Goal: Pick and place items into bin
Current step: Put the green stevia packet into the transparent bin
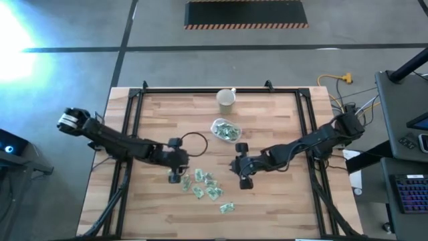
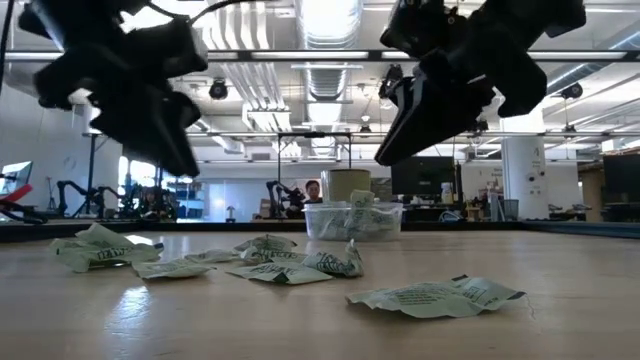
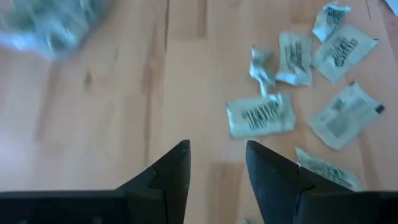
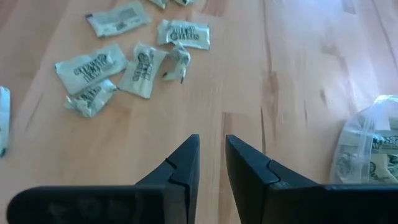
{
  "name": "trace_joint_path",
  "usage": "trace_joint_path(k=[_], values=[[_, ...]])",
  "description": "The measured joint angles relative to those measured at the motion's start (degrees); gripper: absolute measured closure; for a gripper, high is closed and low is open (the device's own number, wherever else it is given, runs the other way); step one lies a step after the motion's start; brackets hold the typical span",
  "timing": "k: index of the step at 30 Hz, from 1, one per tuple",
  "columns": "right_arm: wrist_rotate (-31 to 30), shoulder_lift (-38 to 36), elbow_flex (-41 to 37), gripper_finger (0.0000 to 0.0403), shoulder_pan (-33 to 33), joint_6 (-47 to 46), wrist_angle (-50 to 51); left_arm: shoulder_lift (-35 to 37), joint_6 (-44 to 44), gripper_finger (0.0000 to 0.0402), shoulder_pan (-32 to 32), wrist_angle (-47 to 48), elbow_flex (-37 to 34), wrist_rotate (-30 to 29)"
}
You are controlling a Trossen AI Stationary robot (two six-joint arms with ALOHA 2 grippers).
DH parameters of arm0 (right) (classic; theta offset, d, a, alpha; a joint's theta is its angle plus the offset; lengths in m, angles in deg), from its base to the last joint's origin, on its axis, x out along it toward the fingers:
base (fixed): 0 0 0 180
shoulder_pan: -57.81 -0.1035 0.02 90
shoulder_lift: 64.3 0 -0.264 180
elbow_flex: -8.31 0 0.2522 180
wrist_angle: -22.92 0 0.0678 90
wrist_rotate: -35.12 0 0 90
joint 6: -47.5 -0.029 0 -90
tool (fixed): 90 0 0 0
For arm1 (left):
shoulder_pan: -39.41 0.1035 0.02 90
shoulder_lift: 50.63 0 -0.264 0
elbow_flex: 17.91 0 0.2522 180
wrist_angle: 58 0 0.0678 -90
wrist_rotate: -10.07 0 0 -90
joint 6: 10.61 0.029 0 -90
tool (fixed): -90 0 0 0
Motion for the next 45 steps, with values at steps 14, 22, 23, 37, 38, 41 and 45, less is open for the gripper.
trace_joint_path(k=[14, 22, 23, 37, 38, 41, 45], values=[[2.8, 0.9, 1.5, 0.0335, 0.0, 0.9, -0.2, 0.9, -15.5, 0.0262, -3.9, 10.5, -3.3, 0.2], [2.8, 0.9, 1.5, 0.0335, 0.0, 0.9, 0.0, -0.6, -17.1, 0.0262, -3.9, 11.9, -3.8, 3.6], [2.8, 0.9, 1.5, 0.0335, 0.0, 0.9, 0.0, -0.9, -17.3, 0.0262, -3.9, 11.8, -4.0, 4.5], [2.8, 0.9, 1.4, 0.0335, 0.0, 0.9, -0.1, -6.2, -18.4, 0.0264, -4.1, 8.7, -5.0, 5.9], [2.8, 0.9, 1.4, 0.0335, 0.0, 0.9, -0.1, -6.4, -18.4, 0.0266, -4.1, 8.7, -4.9, 5.9], [2.8, 0.9, 1.4, 0.0335, 0.0, 0.9, -0.1, -6.6, -18.3, 0.0284, -4.1, 8.5, -4.9, 6.0], [2.8, 0.9, 1.4, 0.0335, 0.0, 0.9, -0.1, -6.2, -18.0, 0.0330, -4.1, 8.5, -5.0, 6.2]])
